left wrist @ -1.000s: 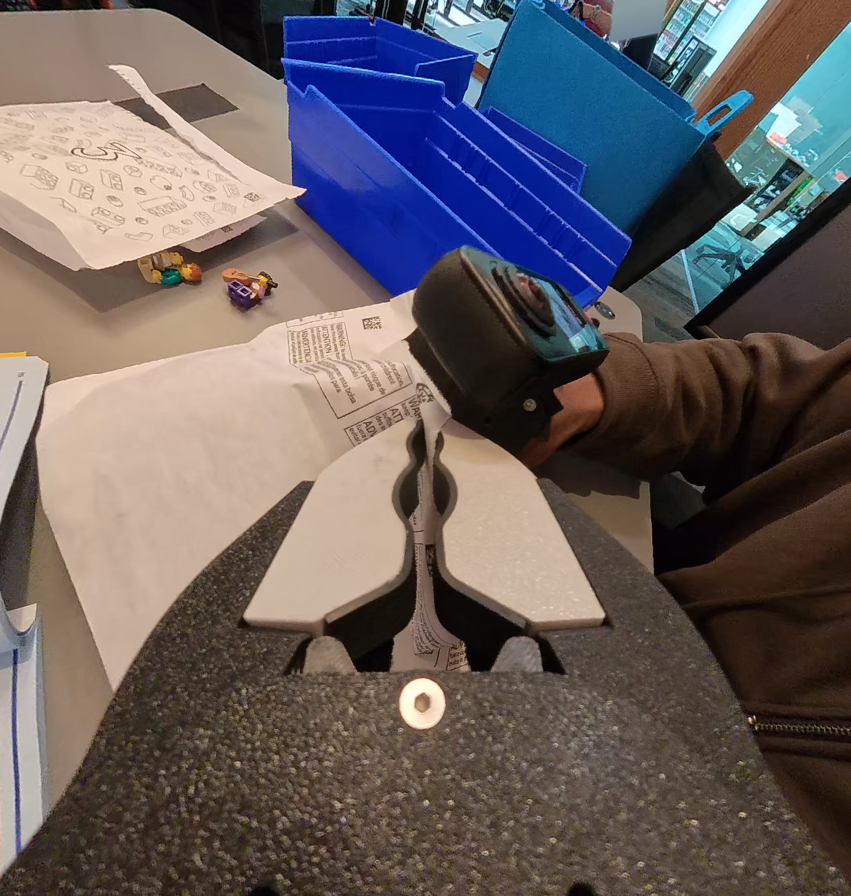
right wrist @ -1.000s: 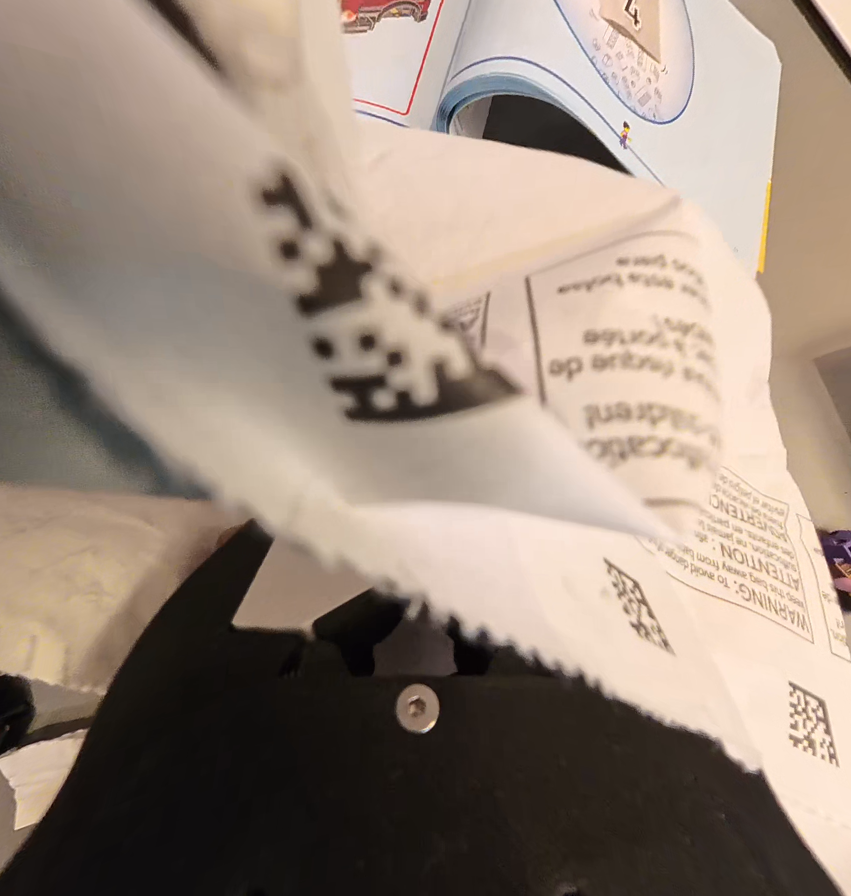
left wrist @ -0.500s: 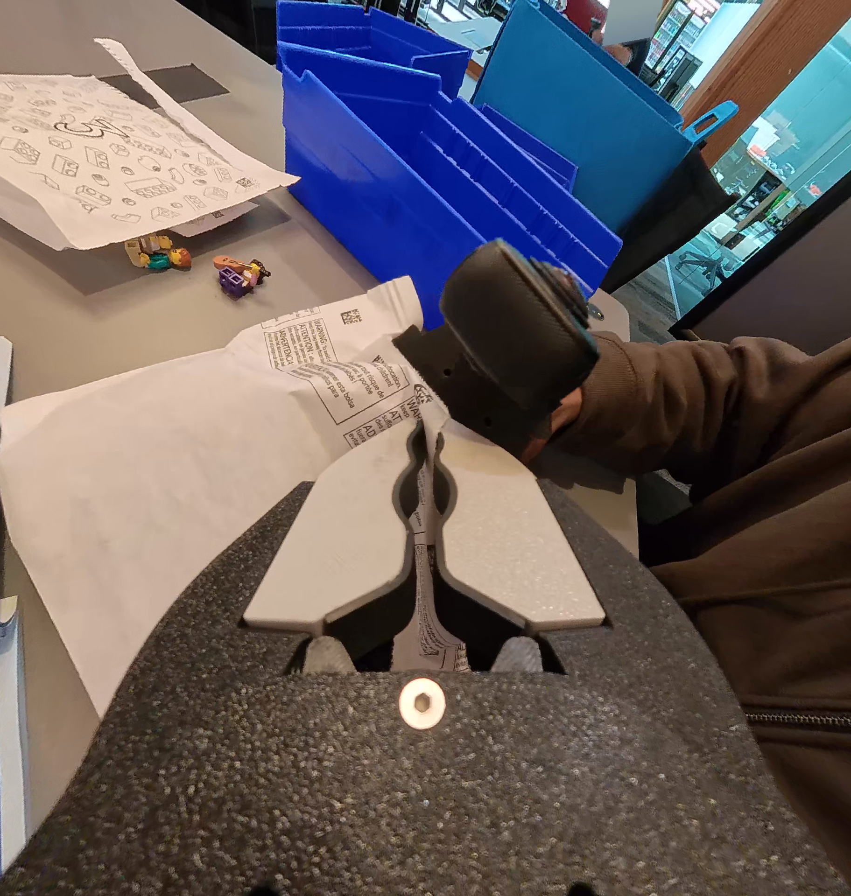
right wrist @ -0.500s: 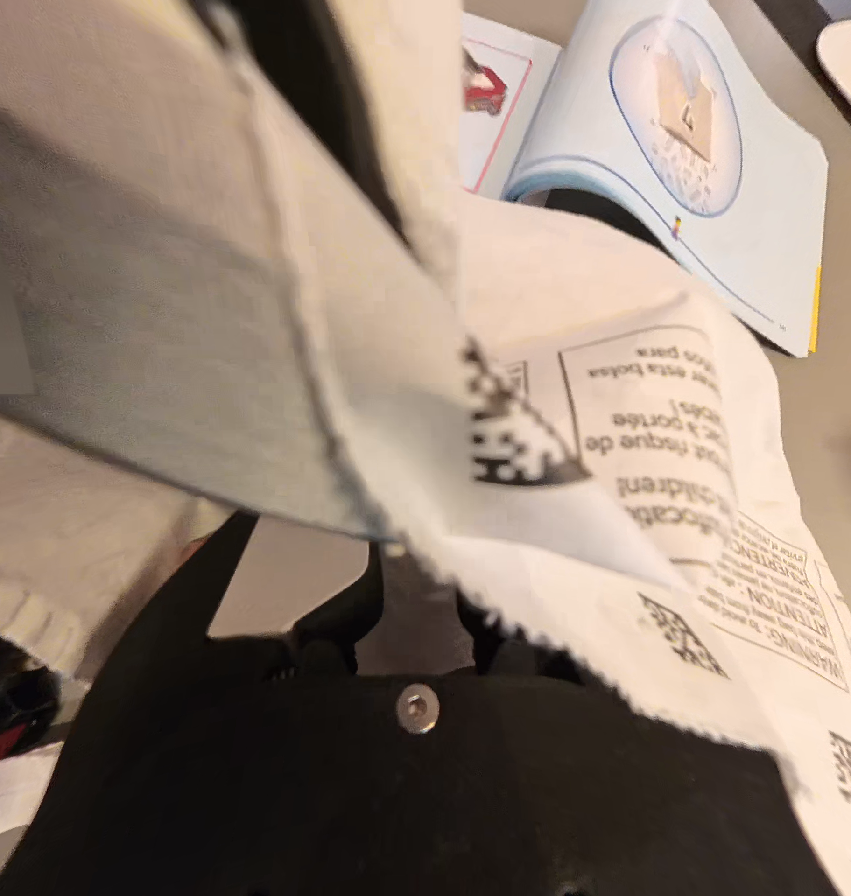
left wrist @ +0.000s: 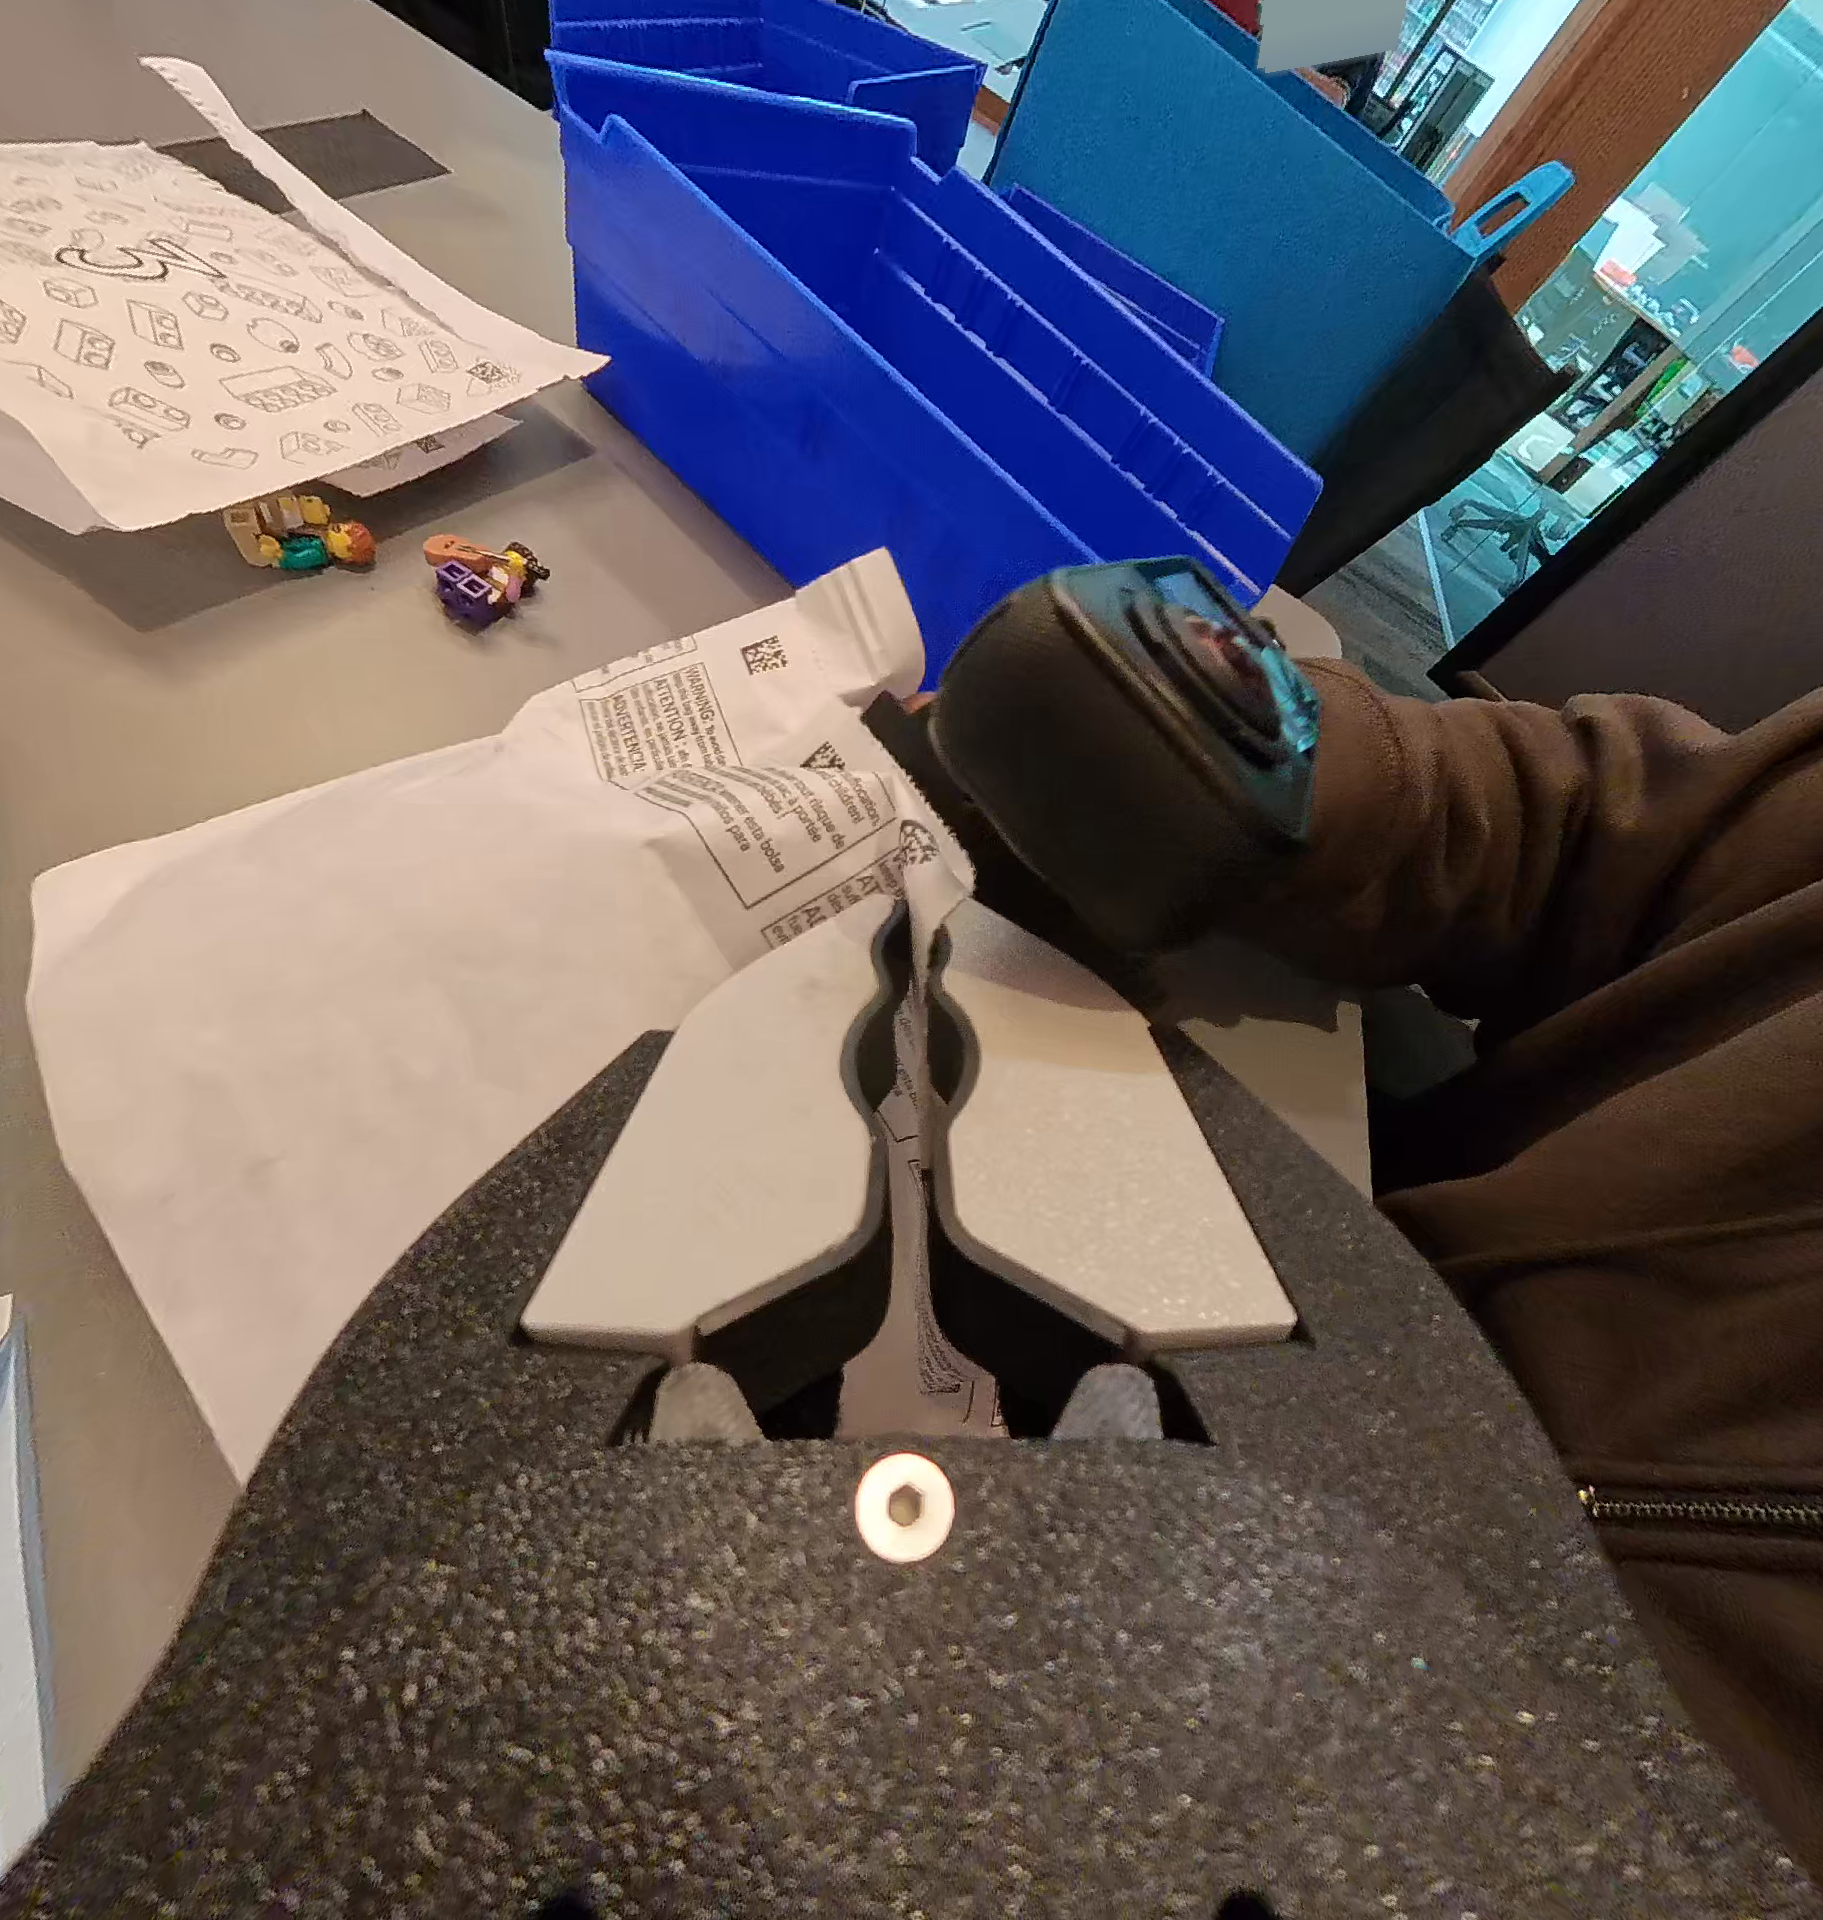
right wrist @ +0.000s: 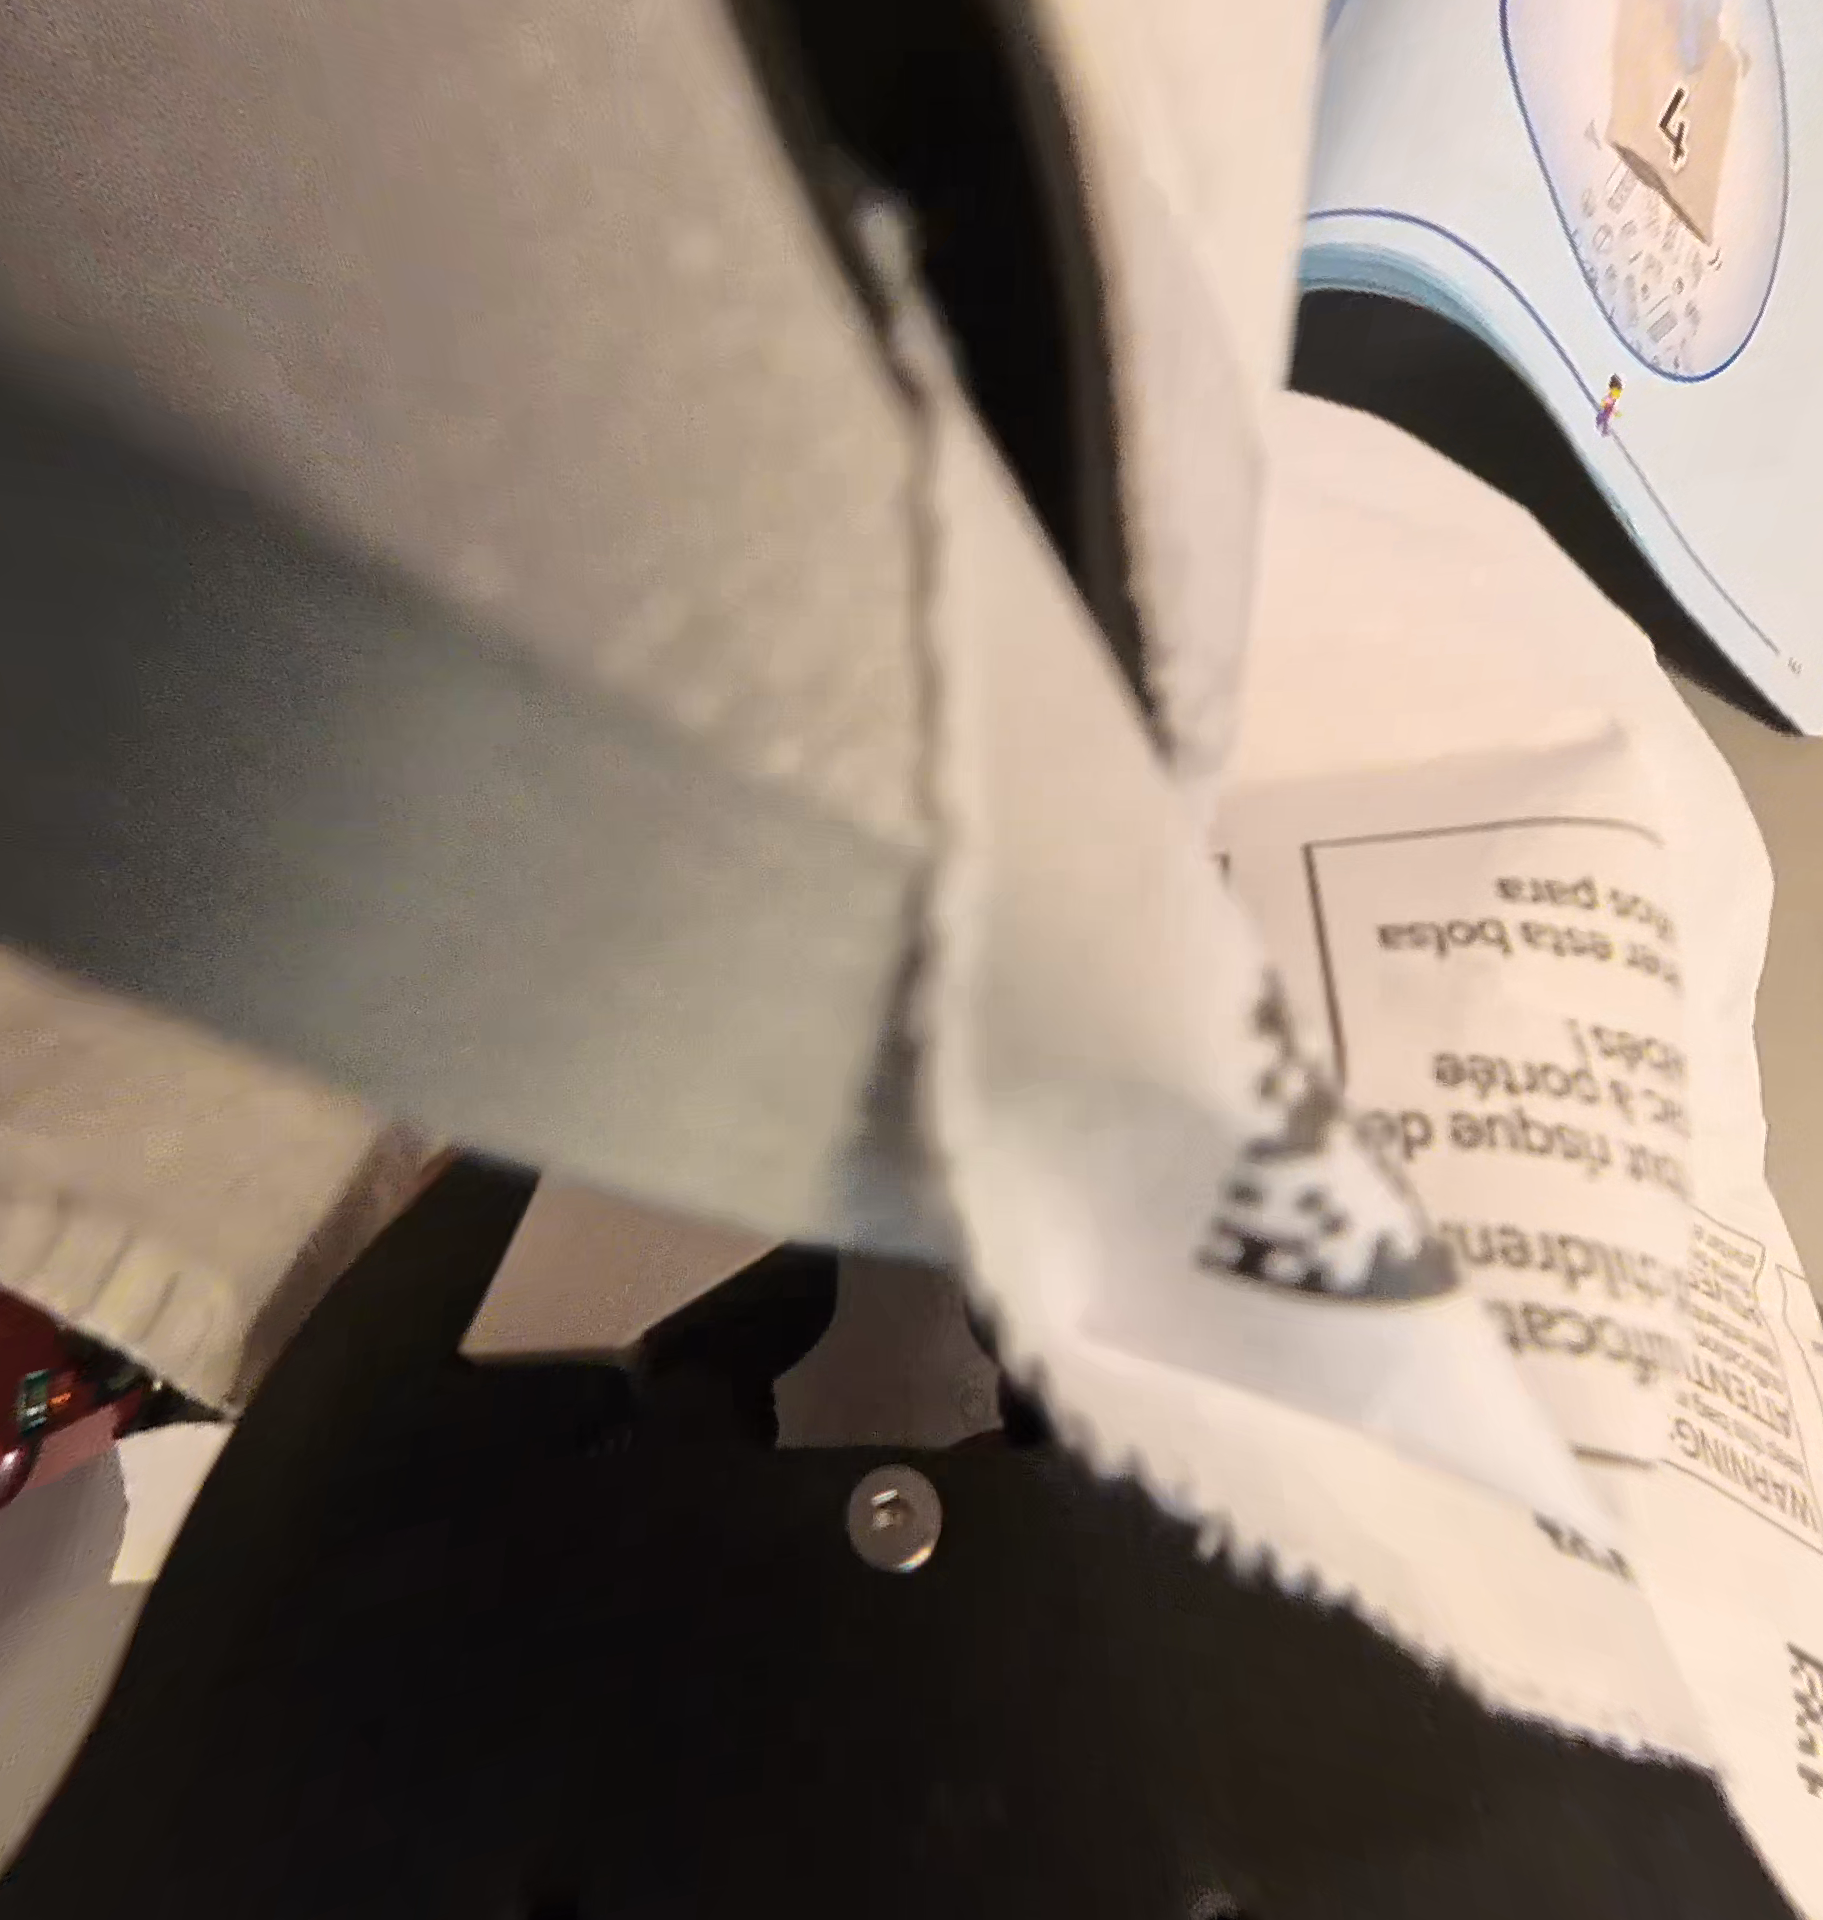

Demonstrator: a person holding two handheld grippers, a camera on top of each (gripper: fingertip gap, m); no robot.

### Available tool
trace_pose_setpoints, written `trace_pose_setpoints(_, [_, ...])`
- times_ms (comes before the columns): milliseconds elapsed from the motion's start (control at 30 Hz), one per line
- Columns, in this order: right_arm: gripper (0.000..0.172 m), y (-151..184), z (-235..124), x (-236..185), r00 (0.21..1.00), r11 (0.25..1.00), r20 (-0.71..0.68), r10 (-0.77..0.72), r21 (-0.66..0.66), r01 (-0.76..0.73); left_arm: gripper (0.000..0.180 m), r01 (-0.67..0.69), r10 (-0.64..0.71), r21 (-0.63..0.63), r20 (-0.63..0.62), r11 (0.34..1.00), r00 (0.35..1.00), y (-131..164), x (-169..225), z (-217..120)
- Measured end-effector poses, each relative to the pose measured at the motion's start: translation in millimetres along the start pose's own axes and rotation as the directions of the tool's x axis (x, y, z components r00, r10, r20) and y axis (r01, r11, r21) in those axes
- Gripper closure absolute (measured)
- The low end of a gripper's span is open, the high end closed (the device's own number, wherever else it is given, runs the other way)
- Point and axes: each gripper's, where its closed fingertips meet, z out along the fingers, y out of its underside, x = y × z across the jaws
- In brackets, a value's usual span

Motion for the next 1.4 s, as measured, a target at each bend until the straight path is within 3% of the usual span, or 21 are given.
trace_pose_setpoints(33, [0.090,2,-2,0,1.000,1.000,-0.006,-0.008,-0.010,0.008,0.180,0.000,0.000,-0.001,0.001,1.000,1.000,0,-1,0])
trace_pose_setpoints(67, [0.151,4,-3,0,1.000,1.000,-0.013,-0.016,-0.020,0.016,0.180,0.003,-0.003,-0.003,-0.002,1.000,1.000,1,-1,1])
trace_pose_setpoints(233, [0.153,13,-13,1,0.998,0.997,-0.036,-0.049,-0.058,0.047,0.180,0.017,-0.017,-0.009,-0.017,1.000,1.000,3,-1,2])
trace_pose_setpoints(500, [0.146,12,-20,11,0.995,1.000,-0.104,-0.006,-0.014,0.005,0.180,0.046,-0.046,-0.001,-0.035,0.999,0.998,2,-1,3])
trace_pose_setpoints(900, [0.147,13,-10,14,0.992,0.999,-0.120,0.046,-0.005,-0.046,0.180,0.042,-0.042,-0.008,-0.016,0.999,0.999,3,-2,2])
trace_pose_setpoints(1400, [0.146,-19,4,9,0.991,0.991,-0.134,-0.019,0.128,0.036,0.180,0.167,-0.162,0.054,-0.083,0.985,0.983,-4,-9,-1])
